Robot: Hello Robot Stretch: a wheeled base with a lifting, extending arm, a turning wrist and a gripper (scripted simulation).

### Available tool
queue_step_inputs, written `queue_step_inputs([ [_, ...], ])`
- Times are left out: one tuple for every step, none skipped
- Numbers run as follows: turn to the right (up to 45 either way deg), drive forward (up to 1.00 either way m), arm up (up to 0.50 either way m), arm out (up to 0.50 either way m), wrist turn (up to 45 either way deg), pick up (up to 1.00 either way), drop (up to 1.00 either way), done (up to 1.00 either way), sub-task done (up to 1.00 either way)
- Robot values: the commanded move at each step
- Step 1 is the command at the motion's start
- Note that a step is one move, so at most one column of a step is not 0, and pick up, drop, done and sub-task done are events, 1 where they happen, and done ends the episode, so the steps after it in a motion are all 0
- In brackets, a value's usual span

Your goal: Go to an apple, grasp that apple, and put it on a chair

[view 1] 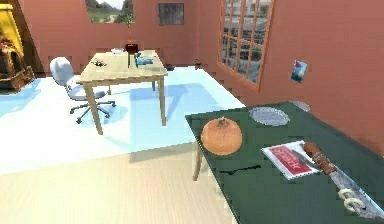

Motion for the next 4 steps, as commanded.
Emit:
queue_step_inputs([
  [0.0,0.00,0.00,0.00,27.0,0.00,0.00,0.00,0.00],
  [0.0,0.00,-0.30,0.00,0.0,0.00,0.00,0.00,0.00],
  [0.0,0.00,0.00,0.00,0.0,1.00,0.00,0.00,0.00],
  [0.0,0.00,0.10,0.00,0.0,0.00,0.00,0.00,0.00],
])
